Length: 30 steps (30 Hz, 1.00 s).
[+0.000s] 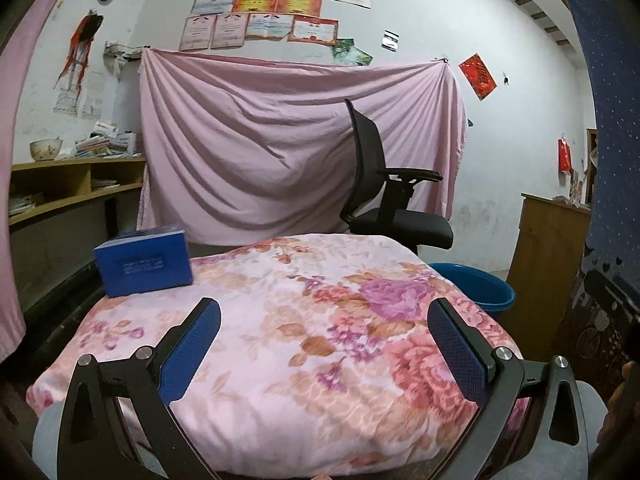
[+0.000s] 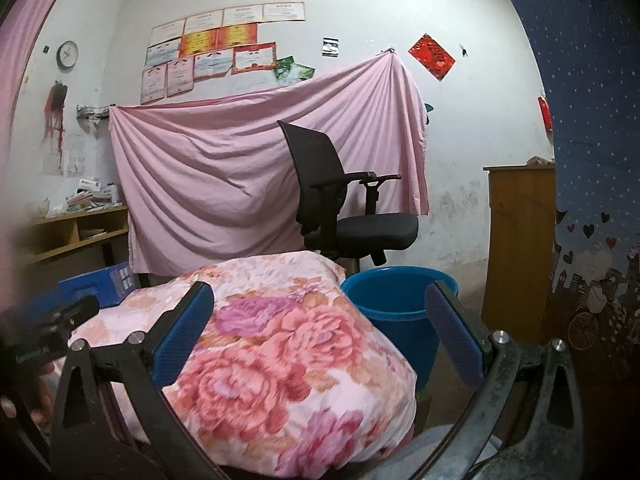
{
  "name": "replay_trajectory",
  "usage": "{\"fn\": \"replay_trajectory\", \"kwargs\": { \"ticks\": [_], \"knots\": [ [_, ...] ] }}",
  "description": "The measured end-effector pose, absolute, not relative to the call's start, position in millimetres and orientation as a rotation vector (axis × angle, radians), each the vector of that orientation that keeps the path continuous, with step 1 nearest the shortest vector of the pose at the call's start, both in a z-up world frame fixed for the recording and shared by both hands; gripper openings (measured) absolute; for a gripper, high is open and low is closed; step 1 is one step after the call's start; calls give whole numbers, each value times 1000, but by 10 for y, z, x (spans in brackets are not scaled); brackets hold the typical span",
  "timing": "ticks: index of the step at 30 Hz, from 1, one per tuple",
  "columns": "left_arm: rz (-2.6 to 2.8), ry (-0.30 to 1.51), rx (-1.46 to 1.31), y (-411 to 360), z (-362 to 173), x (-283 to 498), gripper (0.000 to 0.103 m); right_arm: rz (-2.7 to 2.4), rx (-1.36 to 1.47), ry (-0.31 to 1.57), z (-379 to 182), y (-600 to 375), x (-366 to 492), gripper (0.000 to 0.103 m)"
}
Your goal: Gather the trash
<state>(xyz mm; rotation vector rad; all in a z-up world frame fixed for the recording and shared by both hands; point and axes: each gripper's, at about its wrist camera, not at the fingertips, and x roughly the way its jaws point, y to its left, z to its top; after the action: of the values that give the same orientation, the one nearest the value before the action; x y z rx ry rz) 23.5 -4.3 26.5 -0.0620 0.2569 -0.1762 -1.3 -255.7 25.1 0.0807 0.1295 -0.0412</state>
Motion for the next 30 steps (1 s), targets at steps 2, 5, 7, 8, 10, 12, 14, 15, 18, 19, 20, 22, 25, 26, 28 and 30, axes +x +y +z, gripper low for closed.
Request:
{"fn": "replay_trajectory", "kwargs": {
  "ticks": [2, 5, 7, 8, 10, 12, 14, 15, 18, 19, 20, 22, 25, 26, 28, 30],
  "knots": [
    [-164, 264, -73, 19, 231, 193, 101, -34, 64, 132, 226, -2490, -61, 103],
    [-157, 264, -78, 63, 214, 141, 101, -21, 27, 130, 230, -2420, -100, 103],
    [-155, 256, -67, 57, 211, 107, 101, -17, 11, 127, 216, -2384, -118, 103],
    [-155, 254, -62, 65, 203, 105, 101, -16, 10, 127, 212, -2372, -130, 103],
    [-158, 252, -52, 45, 193, 84, 102, -20, 11, 128, 197, -2366, -143, 103],
    [-162, 250, -47, 35, 182, 74, 101, -23, 13, 132, 190, -2366, -141, 103],
    [-164, 244, -42, 43, 183, 71, 101, -24, 16, 136, 174, -2372, -130, 103],
    [-164, 242, -41, 41, 183, 66, 101, -25, 18, 139, 170, -2371, -128, 103],
    [-162, 238, -42, 54, 179, 71, 101, -28, 26, 143, 161, -2381, -120, 103],
    [-162, 237, -42, 63, 178, 73, 101, -29, 29, 145, 157, -2383, -118, 103],
    [-160, 237, -43, 68, 175, 73, 101, -29, 31, 146, 155, -2388, -112, 103],
    [-160, 238, -45, 75, 175, 81, 101, -28, 32, 151, 152, -2391, -106, 103],
    [-158, 237, -50, 99, 169, 86, 101, -26, 32, 153, 152, -2396, -97, 103],
    [-157, 237, -51, 103, 168, 89, 101, -25, 31, 153, 150, -2395, -96, 103],
    [-157, 235, -53, 104, 169, 89, 101, -23, 28, 156, 147, -2386, -94, 103],
    [-158, 233, -53, 114, 168, 94, 101, -21, 27, 157, 146, -2373, -88, 103]
  ]
}}
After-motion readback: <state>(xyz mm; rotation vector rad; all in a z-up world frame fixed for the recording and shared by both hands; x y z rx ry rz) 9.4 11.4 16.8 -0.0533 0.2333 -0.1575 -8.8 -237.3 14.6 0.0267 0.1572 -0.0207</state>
